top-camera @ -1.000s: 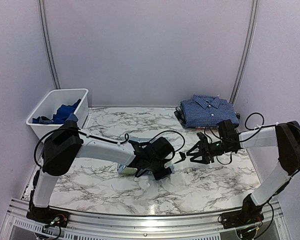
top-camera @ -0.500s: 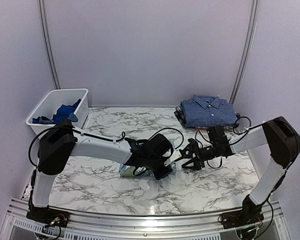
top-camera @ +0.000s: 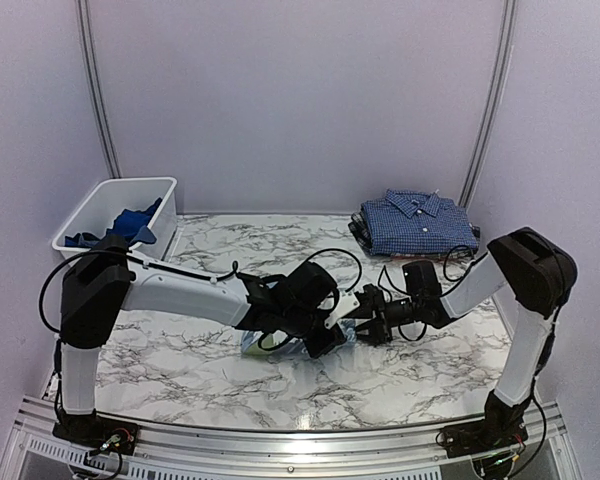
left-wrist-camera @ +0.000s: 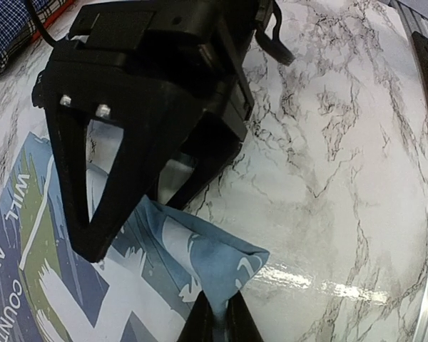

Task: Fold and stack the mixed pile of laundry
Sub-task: Pick up the square-folded T-shirt from the center of the board.

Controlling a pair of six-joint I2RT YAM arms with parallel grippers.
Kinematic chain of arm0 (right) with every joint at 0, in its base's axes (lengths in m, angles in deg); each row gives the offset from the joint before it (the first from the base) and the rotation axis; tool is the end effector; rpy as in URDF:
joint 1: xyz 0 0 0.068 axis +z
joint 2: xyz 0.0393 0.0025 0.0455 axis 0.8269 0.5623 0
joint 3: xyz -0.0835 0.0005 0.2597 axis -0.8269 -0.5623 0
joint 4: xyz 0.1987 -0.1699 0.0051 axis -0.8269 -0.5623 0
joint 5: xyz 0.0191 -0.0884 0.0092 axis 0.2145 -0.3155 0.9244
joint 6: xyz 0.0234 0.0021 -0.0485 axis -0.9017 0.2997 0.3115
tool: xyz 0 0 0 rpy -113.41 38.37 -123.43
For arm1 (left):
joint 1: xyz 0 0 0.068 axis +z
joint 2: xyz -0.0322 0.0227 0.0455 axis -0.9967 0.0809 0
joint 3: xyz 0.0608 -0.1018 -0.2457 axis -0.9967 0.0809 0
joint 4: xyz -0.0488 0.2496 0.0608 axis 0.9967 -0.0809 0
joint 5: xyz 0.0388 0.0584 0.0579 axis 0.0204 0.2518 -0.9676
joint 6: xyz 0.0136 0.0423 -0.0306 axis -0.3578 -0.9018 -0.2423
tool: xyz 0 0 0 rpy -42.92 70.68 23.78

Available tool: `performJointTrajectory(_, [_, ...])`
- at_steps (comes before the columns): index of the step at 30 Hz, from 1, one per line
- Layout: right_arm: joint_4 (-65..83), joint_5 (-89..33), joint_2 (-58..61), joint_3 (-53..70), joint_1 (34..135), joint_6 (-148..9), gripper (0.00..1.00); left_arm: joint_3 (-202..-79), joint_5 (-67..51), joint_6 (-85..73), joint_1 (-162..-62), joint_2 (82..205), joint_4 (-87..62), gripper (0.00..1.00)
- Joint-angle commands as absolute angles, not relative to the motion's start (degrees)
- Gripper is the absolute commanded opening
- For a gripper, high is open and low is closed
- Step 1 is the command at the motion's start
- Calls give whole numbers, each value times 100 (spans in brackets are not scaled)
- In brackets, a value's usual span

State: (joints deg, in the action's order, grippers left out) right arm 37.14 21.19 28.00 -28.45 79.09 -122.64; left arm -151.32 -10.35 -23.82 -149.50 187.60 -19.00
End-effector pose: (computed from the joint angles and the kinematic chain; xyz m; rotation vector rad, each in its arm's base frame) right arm 0.2764 0.1513 0.0953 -0.2169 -2.5601 -1.7454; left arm 0.1991 -0.4197 0.1772 1.4064 1.8966 -0.6362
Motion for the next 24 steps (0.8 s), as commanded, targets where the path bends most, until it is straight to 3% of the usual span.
performJointTrajectory(1, [4250,1919,3374,-2692,7960,-12816,63,-14996,-579,-2363,-14978,18418,-1672,8])
performJointTrajectory(7, [4622,1849,3888,-2447,7960,-13093,57,-14854,-449,-2362,-14982,18334,-1550,9])
performJointTrajectory(12, [5126,1784,4077,-2563,7978,-13574,46,-14767,-566,-2376,-14996,18264,-1497,10])
performJointTrajectory(14, [5055,1726,4060,-2585,7978,-13536,40,-14727,-590,-2352,-14996,18229,-1418,10])
performJointTrajectory(18, [4883,1630,3936,-2624,7961,-13364,17,-14568,-576,-2298,-14996,18114,-1261,13])
performJointTrajectory(21, [4364,1537,3719,-2431,7927,-12910,0,-14394,-672,-2215,-15005,17946,-1189,28])
performJointTrajectory(24, [3148,1364,3371,-1951,7925,-11977,0,-14138,-921,-1981,-14997,17690,-1086,57])
